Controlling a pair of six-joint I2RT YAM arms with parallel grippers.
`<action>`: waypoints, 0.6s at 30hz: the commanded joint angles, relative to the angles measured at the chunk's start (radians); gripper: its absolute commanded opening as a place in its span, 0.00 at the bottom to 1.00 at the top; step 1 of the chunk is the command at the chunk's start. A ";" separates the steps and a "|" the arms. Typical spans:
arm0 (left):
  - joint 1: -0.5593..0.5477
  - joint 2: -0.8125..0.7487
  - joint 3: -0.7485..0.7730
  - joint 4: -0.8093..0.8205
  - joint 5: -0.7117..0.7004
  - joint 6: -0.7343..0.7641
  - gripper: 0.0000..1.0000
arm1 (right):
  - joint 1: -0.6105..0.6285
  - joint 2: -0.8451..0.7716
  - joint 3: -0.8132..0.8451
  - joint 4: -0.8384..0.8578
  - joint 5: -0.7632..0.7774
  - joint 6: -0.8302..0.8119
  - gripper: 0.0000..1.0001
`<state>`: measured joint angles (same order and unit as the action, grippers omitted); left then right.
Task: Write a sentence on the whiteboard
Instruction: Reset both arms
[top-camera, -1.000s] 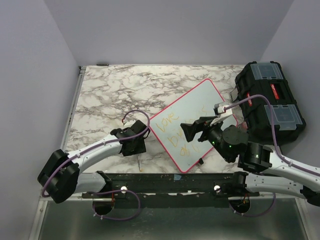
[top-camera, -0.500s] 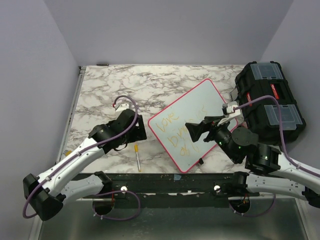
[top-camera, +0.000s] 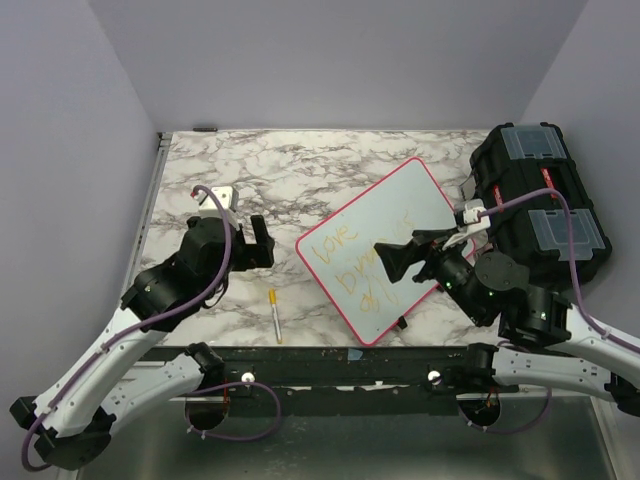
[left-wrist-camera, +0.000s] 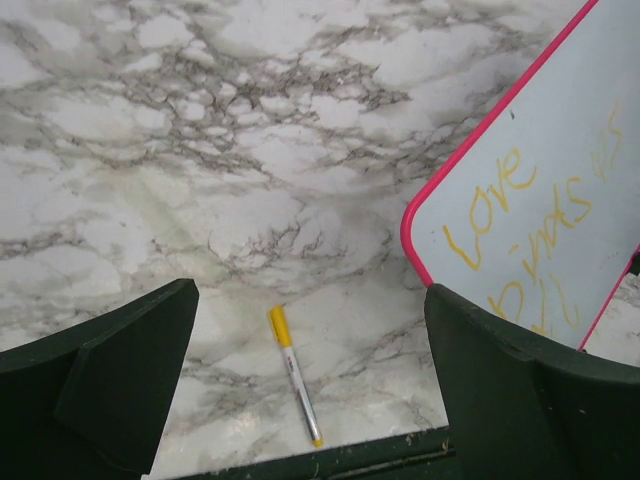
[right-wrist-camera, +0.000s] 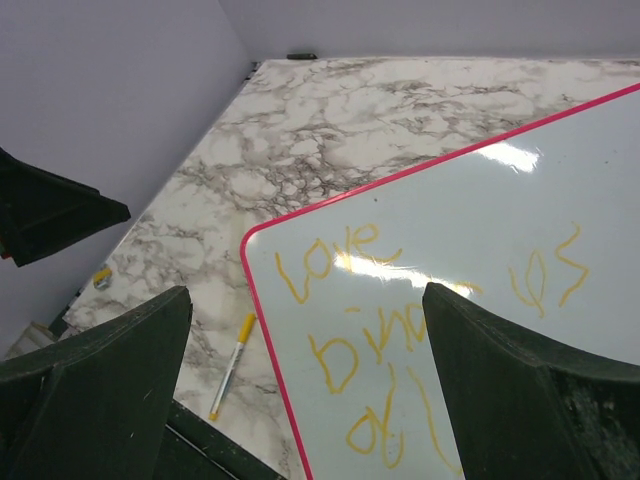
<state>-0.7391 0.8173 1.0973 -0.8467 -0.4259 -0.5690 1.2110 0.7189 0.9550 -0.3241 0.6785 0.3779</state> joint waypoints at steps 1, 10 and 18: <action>0.003 -0.116 -0.132 0.206 -0.024 0.129 0.98 | 0.004 -0.052 -0.065 0.009 -0.013 0.010 1.00; 0.003 -0.152 -0.110 0.165 -0.051 0.138 0.98 | 0.005 -0.116 -0.135 0.043 0.025 -0.012 1.00; 0.003 -0.213 -0.165 0.113 -0.141 0.216 0.99 | 0.004 -0.121 -0.104 0.032 0.075 -0.066 1.00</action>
<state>-0.7391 0.6510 0.9741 -0.7086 -0.4782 -0.4240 1.2110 0.6048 0.8326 -0.3073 0.7052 0.3511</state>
